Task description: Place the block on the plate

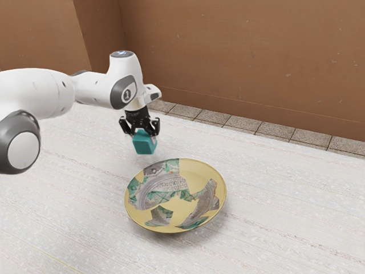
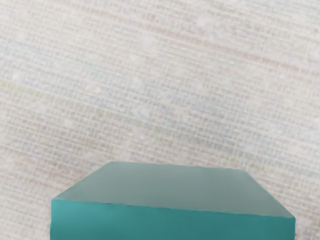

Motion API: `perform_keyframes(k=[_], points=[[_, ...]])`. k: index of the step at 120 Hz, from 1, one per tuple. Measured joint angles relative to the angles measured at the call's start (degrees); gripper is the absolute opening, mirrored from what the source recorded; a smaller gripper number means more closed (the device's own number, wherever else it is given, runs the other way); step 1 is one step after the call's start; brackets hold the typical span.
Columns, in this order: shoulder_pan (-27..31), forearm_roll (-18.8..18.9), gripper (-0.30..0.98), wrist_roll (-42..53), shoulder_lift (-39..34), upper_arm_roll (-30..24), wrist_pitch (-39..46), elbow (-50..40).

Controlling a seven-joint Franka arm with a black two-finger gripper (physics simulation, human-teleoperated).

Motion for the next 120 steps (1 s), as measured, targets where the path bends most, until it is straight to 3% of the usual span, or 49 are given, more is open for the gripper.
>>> perform_keyframes(k=[29, 56, 84, 106, 120], points=[[-7.4, -0.2, 0.35, -0.6, -11.6, -1.7, 0.2, -13.2], [-11.5, -0.5, 0.36, -0.9, -14.6, -4.2, 0.3, -20.7], [-12.1, -1.2, 0.56, -0.8, -14.8, -4.6, 0.3, -21.6], [-11.8, -1.2, 0.63, 0.2, -22.3, -4.7, -3.0, -21.7], [-10.7, -0.9, 0.65, 2.7, -24.1, -4.5, -7.9, -16.1]])
